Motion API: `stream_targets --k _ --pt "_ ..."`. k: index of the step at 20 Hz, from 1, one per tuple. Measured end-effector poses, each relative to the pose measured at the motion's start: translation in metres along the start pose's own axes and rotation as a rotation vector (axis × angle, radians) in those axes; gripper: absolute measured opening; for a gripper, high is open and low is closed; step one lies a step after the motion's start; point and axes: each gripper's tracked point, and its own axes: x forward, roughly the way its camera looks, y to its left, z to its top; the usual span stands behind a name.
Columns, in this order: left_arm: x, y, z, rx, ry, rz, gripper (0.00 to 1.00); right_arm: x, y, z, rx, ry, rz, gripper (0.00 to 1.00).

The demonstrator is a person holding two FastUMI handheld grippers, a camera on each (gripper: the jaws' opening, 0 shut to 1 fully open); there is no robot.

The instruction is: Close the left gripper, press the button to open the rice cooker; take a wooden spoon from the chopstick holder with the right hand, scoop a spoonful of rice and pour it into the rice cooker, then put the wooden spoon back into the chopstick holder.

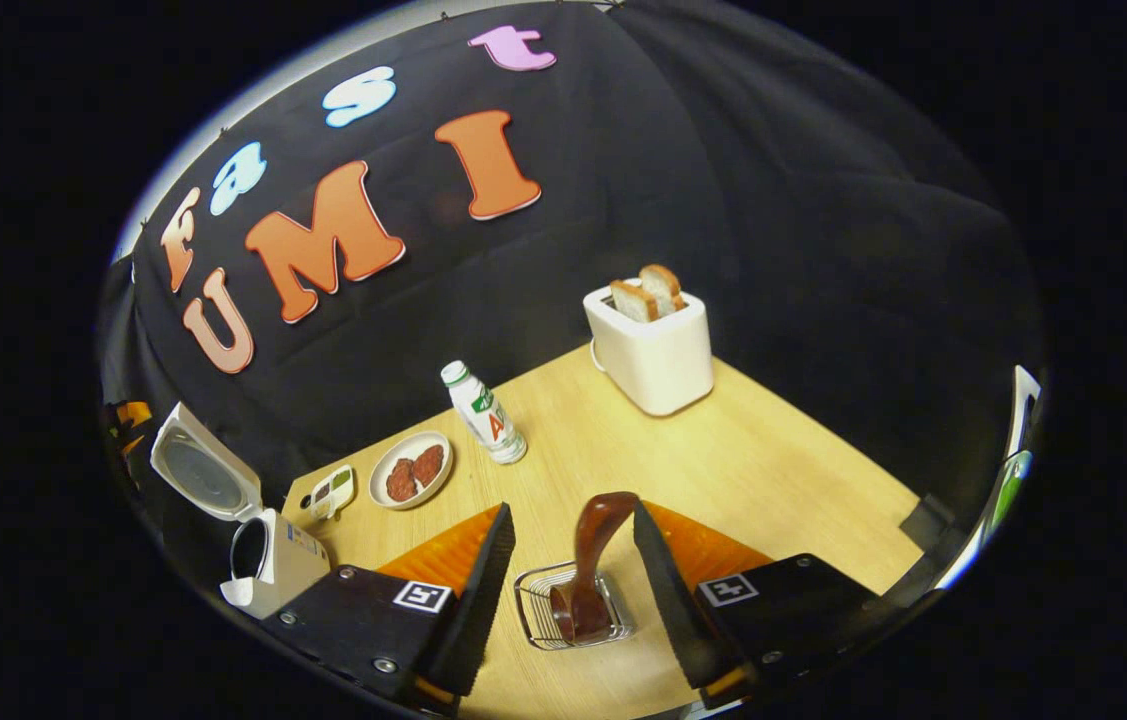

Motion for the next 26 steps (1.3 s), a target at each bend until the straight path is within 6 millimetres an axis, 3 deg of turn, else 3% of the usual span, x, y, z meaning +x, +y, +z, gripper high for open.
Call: stream_targets --k 3,5,6,7,10,12,14,17,18,19,20,25,26 --pt "0.039 -0.001 -0.003 -0.023 0.055 0.005 0.93 -0.029 -0.003 0.024 0.009 -0.058 -0.02 0.84" --pt "0.06 -0.002 -0.03 -0.011 0.164 0.029 0.92 -0.044 -0.007 0.034 0.006 -0.095 -0.04 0.85" --pt "0.063 0.013 -0.027 0.031 0.161 0.08 0.94 -0.051 -0.009 0.036 0.004 -0.106 -0.051 0.84" --pt "0.07 0.012 -0.03 0.023 0.199 0.069 0.96 -0.055 -0.01 0.037 0.002 -0.113 -0.058 0.84" --pt "0.062 0.0 -0.047 0.017 0.305 0.01 0.96 -0.06 -0.012 0.034 0.006 -0.112 -0.071 0.84" --pt "0.04 -0.012 -0.075 0.002 0.438 -0.053 0.96 -0.055 -0.005 0.031 0.008 -0.105 -0.058 0.84" --pt "0.005 -0.019 -0.11 -0.004 0.571 -0.073 0.97 -0.051 0.004 0.032 -0.009 -0.105 -0.039 0.84" --pt "-0.041 -0.01 -0.151 0.026 0.65 -0.133 0.99 -0.041 0.022 0.033 -0.036 -0.095 0.0 0.85" --pt "-0.052 -0.01 -0.161 0.022 0.679 -0.14 0.94 -0.038 0.029 0.032 -0.041 -0.088 0.021 0.85" --pt "-0.057 -0.01 -0.173 0.01 0.701 -0.141 0.98 -0.036 0.037 0.032 -0.046 -0.083 0.043 0.84" --pt "-0.061 -0.01 -0.191 -0.007 0.726 -0.128 0.93 -0.034 0.042 0.033 -0.053 -0.083 0.058 0.85" --pt "-0.079 0.002 -0.268 -0.015 0.874 -0.079 0.9 -0.027 0.064 0.029 -0.098 -0.084 0.12 0.85" --pt "-0.083 0.003 -0.276 0.0 0.894 -0.056 0.89 -0.026 0.065 0.026 -0.104 -0.083 0.127 0.85"
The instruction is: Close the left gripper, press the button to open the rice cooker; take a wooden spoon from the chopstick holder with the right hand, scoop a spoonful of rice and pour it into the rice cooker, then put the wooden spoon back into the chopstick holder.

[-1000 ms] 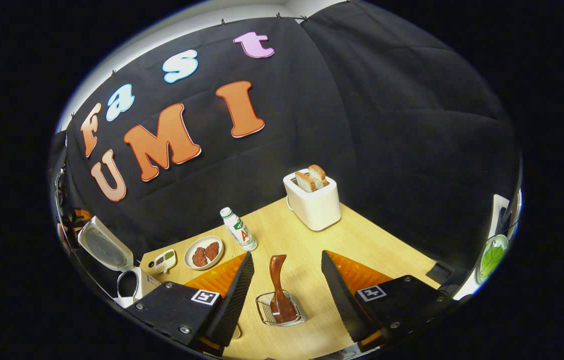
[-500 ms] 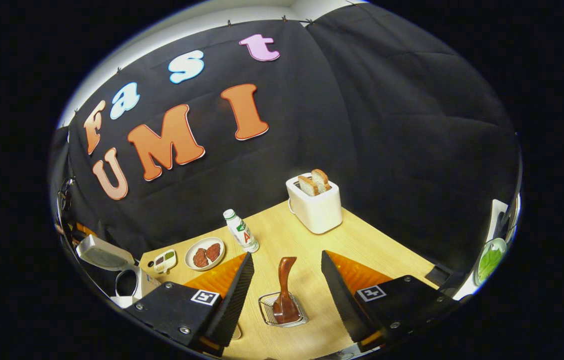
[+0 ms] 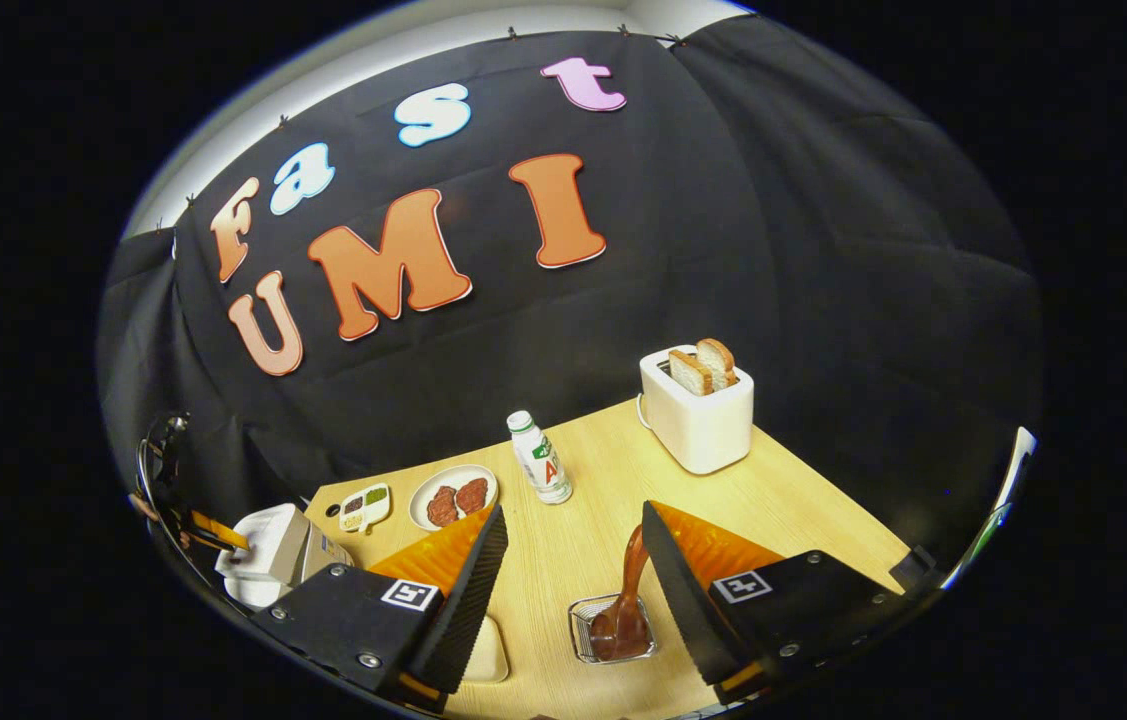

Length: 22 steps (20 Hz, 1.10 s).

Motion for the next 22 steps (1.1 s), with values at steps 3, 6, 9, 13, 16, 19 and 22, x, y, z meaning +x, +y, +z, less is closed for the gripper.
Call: stream_targets --k 3,6,9,13,16,19,22 --pt "-0.002 -0.003 0.01 0.039 -0.089 0.051 0.89 0.002 0.003 -0.011 -0.011 0.007 0.004 0.85" --pt "0.002 -0.001 0.006 0.003 -0.126 0.046 0.91 -0.006 0.016 0.005 -0.033 -0.079 0.047 0.84" --pt "-0.007 -0.017 0.001 -0.068 -0.215 -0.039 0.9 -0.009 0.038 0.023 -0.076 -0.217 0.101 0.85" --pt "-0.045 -0.048 0.009 0.016 -0.45 -0.075 0.92 -0.009 0.064 0.02 -0.162 -0.237 0.128 0.88" --pt "-0.087 -0.086 0.02 0.088 -0.619 -0.127 0.94 -0.009 0.089 0.023 -0.203 -0.237 0.165 0.88" --pt "-0.126 -0.113 0.021 0.131 -0.769 -0.141 0.94 -0.017 0.115 0.034 -0.221 -0.279 0.196 0.88" --pt "-0.167 -0.128 0.031 0.167 -0.947 -0.146 0.94 -0.024 0.14 0.04 -0.281 -0.336 0.243 0.88"
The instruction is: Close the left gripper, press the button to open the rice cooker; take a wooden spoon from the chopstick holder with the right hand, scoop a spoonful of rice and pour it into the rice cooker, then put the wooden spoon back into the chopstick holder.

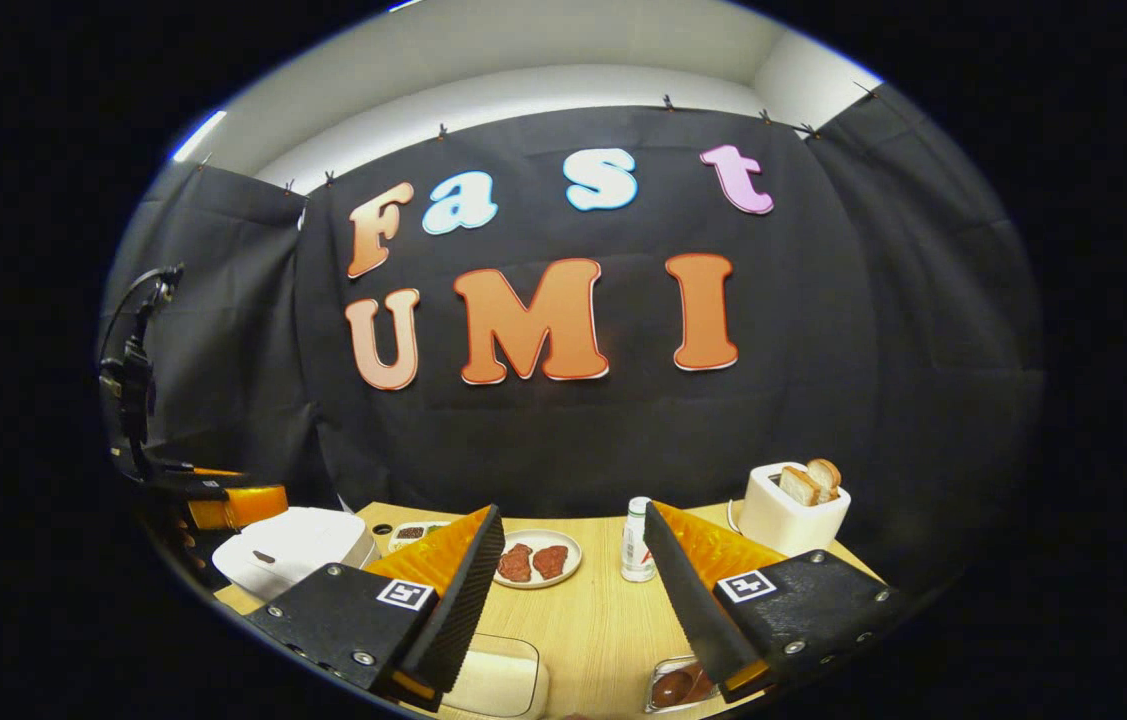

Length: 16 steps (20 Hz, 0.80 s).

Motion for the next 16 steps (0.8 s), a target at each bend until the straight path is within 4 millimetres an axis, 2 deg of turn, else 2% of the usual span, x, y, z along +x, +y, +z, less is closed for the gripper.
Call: stream_targets --k 3,6,9,10,13,16 --pt "-0.015 -0.004 0.026 0.02 -0.112 0.031 0.94 0.004 0.014 0.004 -0.086 -0.044 0.034 0.88" --pt "-0.03 -0.008 0.04 0.028 -0.206 0.061 0.94 0.008 0.024 0.008 -0.096 -0.064 0.067 0.88" --pt "-0.038 -0.004 0.036 0.05 -0.218 0.122 0.98 0.018 0.033 0.009 -0.085 -0.055 0.094 0.88" --pt "-0.038 -0.004 0.032 0.034 -0.2 0.129 0.95 0.016 0.034 0.007 -0.083 -0.051 0.101 0.88" --pt "-0.037 -0.004 0.016 -0.021 -0.147 0.12 0.98 0.017 0.038 0.004 -0.08 -0.041 0.121 0.88" --pt "-0.037 0.002 0.009 -0.032 -0.124 0.119 1.0 0.022 0.04 -0.002 -0.071 -0.026 0.126 0.88"
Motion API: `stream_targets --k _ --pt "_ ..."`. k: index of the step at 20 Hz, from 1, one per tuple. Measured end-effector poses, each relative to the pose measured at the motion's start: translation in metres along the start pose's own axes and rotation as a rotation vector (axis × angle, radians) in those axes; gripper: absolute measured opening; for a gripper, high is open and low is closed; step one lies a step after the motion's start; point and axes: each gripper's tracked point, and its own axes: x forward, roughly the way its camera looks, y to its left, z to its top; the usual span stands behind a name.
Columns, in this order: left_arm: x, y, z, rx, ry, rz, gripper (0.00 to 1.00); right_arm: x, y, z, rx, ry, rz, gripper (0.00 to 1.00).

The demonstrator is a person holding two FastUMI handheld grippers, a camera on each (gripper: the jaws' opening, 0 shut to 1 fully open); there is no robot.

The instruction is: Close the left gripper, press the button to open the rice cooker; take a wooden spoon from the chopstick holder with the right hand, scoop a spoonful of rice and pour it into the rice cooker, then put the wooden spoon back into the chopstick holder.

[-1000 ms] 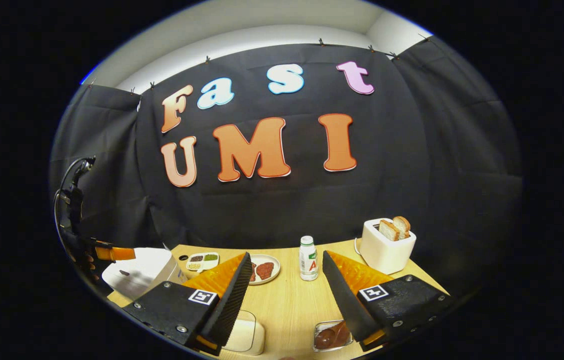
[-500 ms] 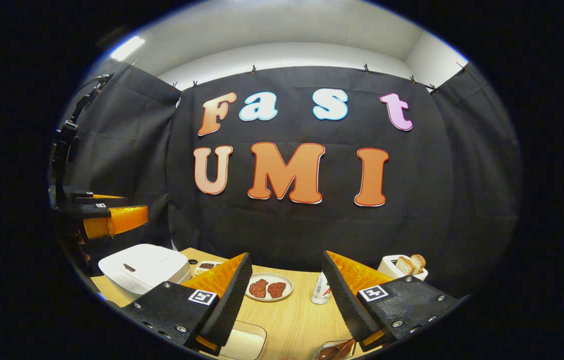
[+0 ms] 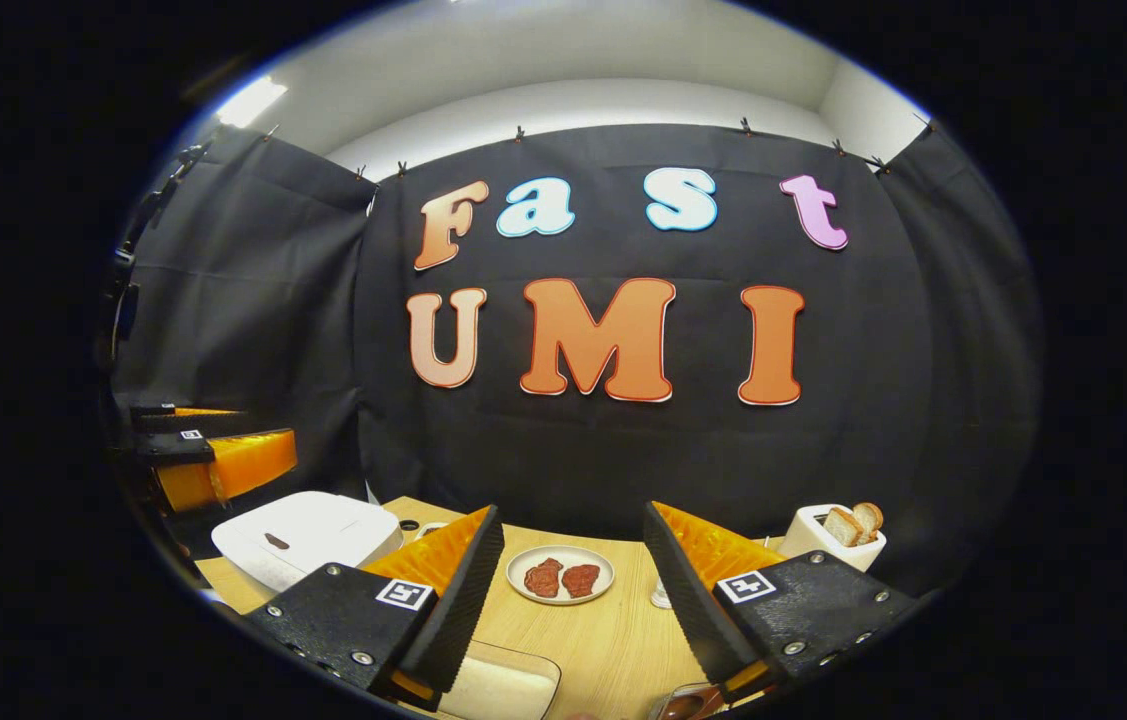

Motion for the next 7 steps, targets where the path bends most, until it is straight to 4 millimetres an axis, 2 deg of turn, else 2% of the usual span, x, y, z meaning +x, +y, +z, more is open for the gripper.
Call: stream_targets --k 7 --pt "0.0012 0.0123 -0.0017 0.009 -0.009 0.028 1.0 0.0098 0.0094 -0.0132 0.006 0.031 0.019 0.88"
